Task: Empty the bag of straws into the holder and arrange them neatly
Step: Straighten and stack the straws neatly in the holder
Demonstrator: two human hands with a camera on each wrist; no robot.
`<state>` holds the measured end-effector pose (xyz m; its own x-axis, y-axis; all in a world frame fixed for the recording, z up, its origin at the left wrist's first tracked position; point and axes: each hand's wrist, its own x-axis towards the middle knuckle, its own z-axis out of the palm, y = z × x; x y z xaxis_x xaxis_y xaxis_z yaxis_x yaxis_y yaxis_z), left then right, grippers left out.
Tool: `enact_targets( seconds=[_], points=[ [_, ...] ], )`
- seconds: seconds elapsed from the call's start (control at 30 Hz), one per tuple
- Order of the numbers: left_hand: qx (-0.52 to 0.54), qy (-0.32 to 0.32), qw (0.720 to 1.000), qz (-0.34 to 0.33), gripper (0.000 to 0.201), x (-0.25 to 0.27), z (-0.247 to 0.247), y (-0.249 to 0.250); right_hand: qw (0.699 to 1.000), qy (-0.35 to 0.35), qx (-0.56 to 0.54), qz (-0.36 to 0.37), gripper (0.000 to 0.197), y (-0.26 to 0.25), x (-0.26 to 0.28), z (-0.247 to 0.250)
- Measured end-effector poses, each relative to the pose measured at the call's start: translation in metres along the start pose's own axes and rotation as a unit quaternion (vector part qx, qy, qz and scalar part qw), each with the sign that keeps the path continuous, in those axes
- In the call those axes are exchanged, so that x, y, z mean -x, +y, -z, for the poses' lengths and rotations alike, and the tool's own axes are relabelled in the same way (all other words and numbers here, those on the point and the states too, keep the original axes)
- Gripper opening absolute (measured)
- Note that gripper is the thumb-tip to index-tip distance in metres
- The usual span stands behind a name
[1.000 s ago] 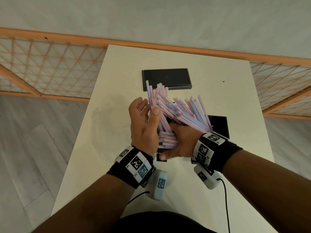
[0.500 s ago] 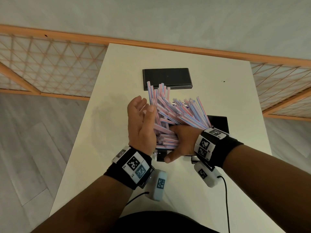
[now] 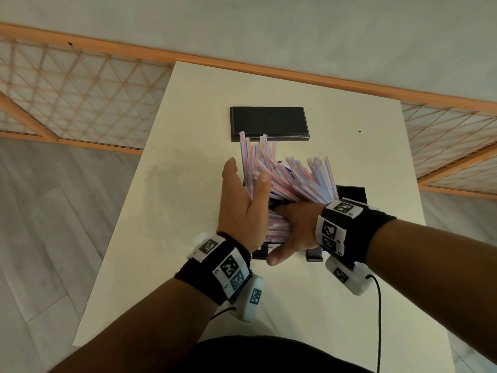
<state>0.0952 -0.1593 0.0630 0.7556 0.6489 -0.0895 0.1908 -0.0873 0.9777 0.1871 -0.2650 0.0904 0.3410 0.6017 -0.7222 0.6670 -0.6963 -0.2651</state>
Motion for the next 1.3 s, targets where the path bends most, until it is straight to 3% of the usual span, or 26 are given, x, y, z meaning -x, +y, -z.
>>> enact_targets(
  seconds=[0.1, 0.17, 0.2, 0.27, 0.3, 0.5, 0.6, 0.77, 0.8, 0.93, 1.03, 1.13, 1.2, 1.3],
  points=[
    [0.015, 0.022, 1.0, 0.0, 0.088, 0.002, 0.001, -0.003, 0.999, 0.027, -0.027, -0.01, 0.058, 0.002, -0.002, -0.002],
    [0.031, 0.029, 0.999, -0.014, 0.085, 0.002, 0.002, -0.007, 0.998, 0.042, -0.037, -0.012, 0.052, 0.002, -0.003, -0.005],
    [0.026, 0.022, 0.999, -0.018, 0.085, 0.001, 0.001, -0.009, 0.998, 0.048, -0.032, -0.007, 0.061, 0.001, -0.003, -0.008],
    [-0.002, -0.002, 1.0, -0.024, 0.088, -0.002, -0.002, -0.011, 0.998, 0.058, -0.022, 0.001, 0.104, 0.0, -0.007, -0.017],
    [-0.012, -0.01, 0.999, -0.029, 0.089, -0.003, -0.003, -0.011, 0.998, 0.065, -0.019, 0.004, 0.114, -0.001, -0.009, -0.019],
    [-0.014, 0.024, 0.999, -0.032, 0.086, -0.006, -0.001, -0.003, 0.987, 0.149, 0.025, -0.06, 0.152, -0.008, -0.023, -0.024],
    [-0.023, -0.004, 1.0, -0.015, 0.089, -0.007, -0.001, -0.001, 0.993, 0.117, -0.018, -0.031, 0.139, -0.004, -0.034, -0.033],
    [-0.031, -0.006, 0.999, -0.038, 0.089, -0.01, -0.001, 0.0, 0.99, 0.03, -0.136, -0.008, 0.063, 0.005, -0.019, -0.01],
    [-0.025, -0.001, 0.999, -0.044, 0.088, -0.01, -0.001, 0.0, 0.99, 0.023, -0.139, 0.0, 0.061, 0.006, -0.016, -0.006],
    [-0.005, 0.016, 0.999, -0.05, 0.085, -0.009, -0.001, -0.002, 0.995, 0.021, -0.094, 0.032, 0.089, 0.002, -0.009, -0.006],
    [-0.012, 0.026, 0.998, -0.054, 0.08, -0.009, -0.001, 0.0, 0.996, -0.019, -0.087, 0.012, 0.082, -0.001, -0.015, -0.007],
    [-0.012, 0.044, 0.996, -0.075, 0.075, -0.01, -0.001, 0.004, 0.996, -0.034, -0.082, -0.02, 0.092, -0.001, -0.024, -0.005],
    [-0.017, 0.044, 0.996, -0.072, 0.074, -0.012, 0.0, 0.007, 0.997, -0.026, -0.065, -0.023, 0.096, -0.003, -0.026, -0.005],
    [-0.027, 0.066, 0.996, -0.059, 0.073, -0.014, 0.003, 0.011, 0.997, 0.015, -0.077, 0.001, 0.081, -0.004, -0.021, -0.005]
  ],
)
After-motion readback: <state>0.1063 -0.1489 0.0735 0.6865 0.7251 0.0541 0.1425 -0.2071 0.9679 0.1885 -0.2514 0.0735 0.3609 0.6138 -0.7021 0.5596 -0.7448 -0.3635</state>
